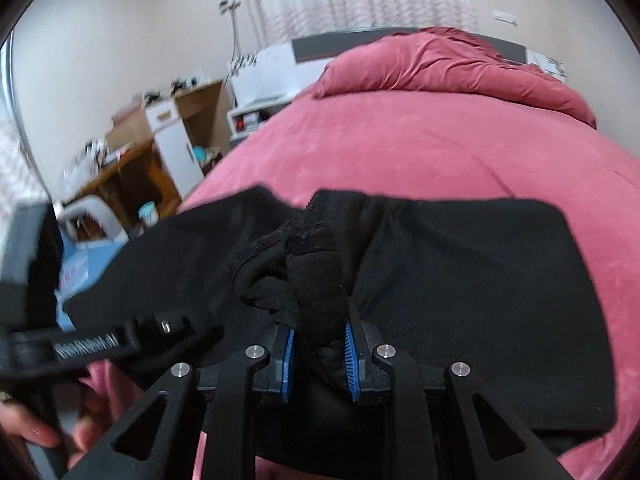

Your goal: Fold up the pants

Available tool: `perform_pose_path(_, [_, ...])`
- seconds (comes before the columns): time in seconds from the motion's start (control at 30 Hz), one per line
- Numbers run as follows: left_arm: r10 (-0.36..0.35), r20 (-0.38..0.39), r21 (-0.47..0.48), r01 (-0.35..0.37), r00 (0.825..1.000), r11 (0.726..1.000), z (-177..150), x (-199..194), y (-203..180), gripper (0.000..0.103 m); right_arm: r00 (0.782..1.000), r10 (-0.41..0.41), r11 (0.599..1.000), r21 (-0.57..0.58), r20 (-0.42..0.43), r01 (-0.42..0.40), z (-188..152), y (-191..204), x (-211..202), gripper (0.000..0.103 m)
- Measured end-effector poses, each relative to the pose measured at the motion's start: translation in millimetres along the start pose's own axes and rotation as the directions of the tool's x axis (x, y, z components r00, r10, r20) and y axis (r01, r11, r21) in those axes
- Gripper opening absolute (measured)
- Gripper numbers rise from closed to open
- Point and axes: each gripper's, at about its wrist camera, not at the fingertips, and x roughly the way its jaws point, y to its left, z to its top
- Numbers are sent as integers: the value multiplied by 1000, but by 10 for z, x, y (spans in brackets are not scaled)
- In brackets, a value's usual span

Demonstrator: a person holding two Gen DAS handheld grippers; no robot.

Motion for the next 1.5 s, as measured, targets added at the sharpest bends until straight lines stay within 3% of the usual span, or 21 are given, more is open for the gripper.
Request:
perform_pose_path(0.13, [-9, -4, -3, 9, 1000, 1000, -19, 22, -13, 34, 998, -5, 1000, -6, -61, 4, -91, -44, 118, 29])
perform_pose_path(0.2, [-33, -10, -8, 33, 999, 999, 2, 36, 4, 34, 997, 37, 999, -3, -70, -38, -105, -91, 50, 40])
perform_pose_path(0.27, [-59, -18, -15, 58, 998, 998, 25, 53, -24, 34, 991, 98, 995, 9, -94, -97, -99, -123, -22, 70])
perform_pose_path(0.3, [-72, -19, -18, 72, 997, 997, 45, 72, -57, 35, 988, 126, 992, 11, -89, -125, -104, -139, -106, 72])
perform_pose_path(0.5, [-172, -90, -20, 170, 981, 985, 147, 220, -277, 49, 989, 136, 991, -9, 50, -136, -109, -339, -662, 71])
perform_pose_path(0.6, [-201, -124, -17, 200, 972, 980, 191, 324, -416, 57, 995, 57, 990, 128, 88, -68, -80, -718, -826, 59])
perform_pose_path(0.73, [-236, -145, 15, 241, 961, 970, 248, 452, -642, 62, 994, -53, 947, 320, 96, 20, -149, -1272, -942, 51])
perform_pose_path(0.8, [-212, -177, 27, 220, 961, 975, 261, 579, -718, 62, 992, -87, 930, 364, 97, 46, -201, -1424, -985, 44])
perform_pose_path(0.87, [-168, -197, 36, 178, 966, 983, 242, 705, -753, 59, 992, -74, 909, 415, 102, 25, -232, -1579, -994, 30])
perform_pose_path(0.9, [-156, -194, 43, 168, 968, 985, 235, 731, -769, 55, 992, -70, 902, 432, 102, 19, -221, -1621, -997, 29])
perform_pose_path(0.93, [-134, -178, 54, 145, 975, 988, 230, 749, -788, 36, 993, -65, 894, 447, 99, 14, -232, -1649, -973, 28])
perform_pose_path(1.0, [-118, -198, 68, 134, 973, 989, 219, 794, -837, 16, 995, -75, 880, 473, 61, 37, -268, -1712, -878, 28])
perform_pose_path(1.07, [-145, -196, 64, 160, 970, 985, 219, 759, -867, 14, 997, -74, 860, 506, -5, 67, -317, -1792, -735, 28])
perform_pose_path(1.17, [-206, -169, 71, 220, 964, 973, 327, 541, -961, 13, 998, -69, 844, 533, -5, 61, -320, -1793, -737, 28])
perform_pose_path(1.3, [-228, -148, 83, 242, 962, 967, 434, 235, -977, 13, 997, -71, 883, 465, 21, 53, -252, -1679, -901, 30])
perform_pose_path(1.43, [-107, -198, 131, 134, 974, 982, 365, 353, -837, 13, 997, -65, 906, 417, -31, 72, -219, -1569, -743, 30])
perform_pose_path(1.5, [-54, -244, 133, 88, 968, 987, 248, 543, -714, 13, 992, -83, 904, 411, -93, 114, -285, -1546, -629, 27])
